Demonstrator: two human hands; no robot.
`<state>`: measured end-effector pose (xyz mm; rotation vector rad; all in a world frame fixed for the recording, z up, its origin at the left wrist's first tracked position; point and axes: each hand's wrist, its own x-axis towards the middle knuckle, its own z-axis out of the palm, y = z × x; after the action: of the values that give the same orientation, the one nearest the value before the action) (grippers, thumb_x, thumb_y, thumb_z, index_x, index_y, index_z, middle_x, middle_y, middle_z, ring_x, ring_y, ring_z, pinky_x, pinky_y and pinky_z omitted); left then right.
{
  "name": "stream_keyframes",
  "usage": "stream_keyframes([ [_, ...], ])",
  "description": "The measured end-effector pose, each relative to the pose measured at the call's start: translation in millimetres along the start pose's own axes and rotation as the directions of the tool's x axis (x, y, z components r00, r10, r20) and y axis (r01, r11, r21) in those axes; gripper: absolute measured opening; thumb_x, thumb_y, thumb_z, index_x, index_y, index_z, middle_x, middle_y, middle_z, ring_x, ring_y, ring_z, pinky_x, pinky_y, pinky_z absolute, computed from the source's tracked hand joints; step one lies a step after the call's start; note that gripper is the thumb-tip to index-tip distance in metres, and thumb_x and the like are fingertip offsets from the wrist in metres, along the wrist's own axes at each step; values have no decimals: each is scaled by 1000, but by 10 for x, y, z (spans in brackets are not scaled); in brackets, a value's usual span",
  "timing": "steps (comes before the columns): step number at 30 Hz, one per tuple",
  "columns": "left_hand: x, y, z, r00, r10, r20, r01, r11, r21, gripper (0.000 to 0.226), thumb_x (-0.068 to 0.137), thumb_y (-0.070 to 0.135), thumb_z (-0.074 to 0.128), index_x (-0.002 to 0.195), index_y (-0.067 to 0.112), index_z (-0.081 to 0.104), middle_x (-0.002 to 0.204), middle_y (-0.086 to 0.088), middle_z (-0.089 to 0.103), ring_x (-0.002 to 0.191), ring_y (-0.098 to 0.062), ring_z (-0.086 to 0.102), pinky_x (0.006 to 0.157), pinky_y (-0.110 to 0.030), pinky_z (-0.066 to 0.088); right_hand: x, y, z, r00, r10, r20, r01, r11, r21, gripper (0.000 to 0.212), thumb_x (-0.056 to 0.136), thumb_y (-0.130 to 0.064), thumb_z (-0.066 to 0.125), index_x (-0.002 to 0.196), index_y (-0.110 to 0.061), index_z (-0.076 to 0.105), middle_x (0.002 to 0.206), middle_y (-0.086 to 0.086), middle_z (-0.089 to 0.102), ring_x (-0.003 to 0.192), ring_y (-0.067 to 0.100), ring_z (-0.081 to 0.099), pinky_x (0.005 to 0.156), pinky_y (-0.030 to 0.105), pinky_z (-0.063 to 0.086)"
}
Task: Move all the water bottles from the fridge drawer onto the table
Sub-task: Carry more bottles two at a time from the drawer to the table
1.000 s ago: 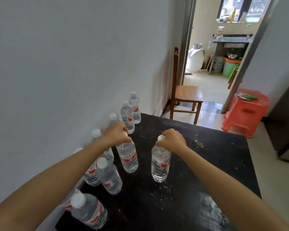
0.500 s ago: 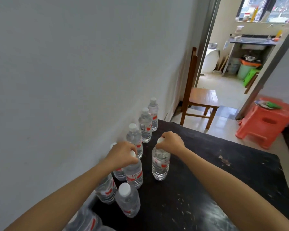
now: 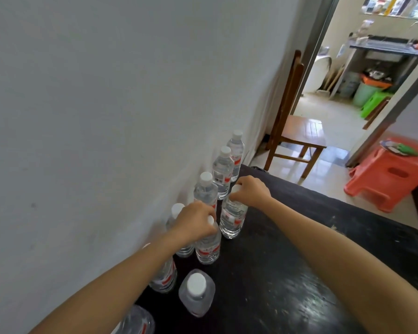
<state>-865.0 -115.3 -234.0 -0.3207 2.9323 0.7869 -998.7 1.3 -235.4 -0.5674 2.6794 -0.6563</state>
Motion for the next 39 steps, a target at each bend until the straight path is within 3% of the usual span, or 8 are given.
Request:
stream_keyframes([
  [6,58,15,81,999,33,-15,-33,999,-1,28,76,22,63,103,18,69,108,-6,63,96,-19,58,75,-24,39,-18,79,70,1000,15,-11,-15,1000,26,32,79,-31,65,105,-15,57,89,-1,58,85,19,60,73,32,52],
  [11,46,-5,87,999,33,-3,-33,999,-24,31,78,22,63,108,12,67,112,-9,60,102,-23,56,88,-32,44,0,95,19,996,-29,79,25,999,47,31,77,-26,66,103,-10,59,95,6,60,86,20,57,70,29,46],
  [20,0,84,91,998,-57,8,57,996,-70,25,76,18,66,97,4,67,98,-13,66,84,-26,63,72,-37,55,-5,3,-27,982,-83,172,79,996,29,33,79,-19,66,108,-6,59,106,11,60,89,18,51,74,28,41],
  [27,-44,92,114,997,-79,-20,77,993,-92,22,76,19,68,94,5,68,93,-12,67,80,-24,64,70,-36,55,-230,73,31,995,2,99,-17,988,153,58,82,-29,66,131,-6,43,127,11,55,118,27,53,93,34,45],
  [29,-52,88,114,996,-81,-27,78,993,-91,25,75,22,69,96,7,68,95,-9,66,83,-25,63,71,-36,54,-393,179,39,996,60,65,-73,975,212,75,84,-34,64,142,-6,27,143,13,42,128,29,45,100,36,42],
  [31,-57,63,114,997,-67,-29,65,997,-45,28,73,30,71,95,12,68,100,-6,66,87,-23,62,75,-36,53,-536,326,45,993,102,56,-112,969,222,78,86,-37,61,145,-8,20,147,14,35,131,28,42,103,38,41],
  [36,-178,104,66,996,-53,-77,55,998,32,43,74,52,66,107,24,61,108,0,61,94,-17,59,69,-27,43,-977,710,-68,990,140,9,-140,972,187,65,89,-38,55,142,-11,29,141,12,44,124,25,48,101,35,44],
  [39,-280,185,-23,991,-50,-126,53,998,17,50,76,60,58,113,26,60,118,0,61,100,-16,59,76,-30,48,-1248,912,-172,986,166,-36,-156,968,197,59,90,-37,54,140,-13,34,137,11,48,119,24,52,98,34,47],
])
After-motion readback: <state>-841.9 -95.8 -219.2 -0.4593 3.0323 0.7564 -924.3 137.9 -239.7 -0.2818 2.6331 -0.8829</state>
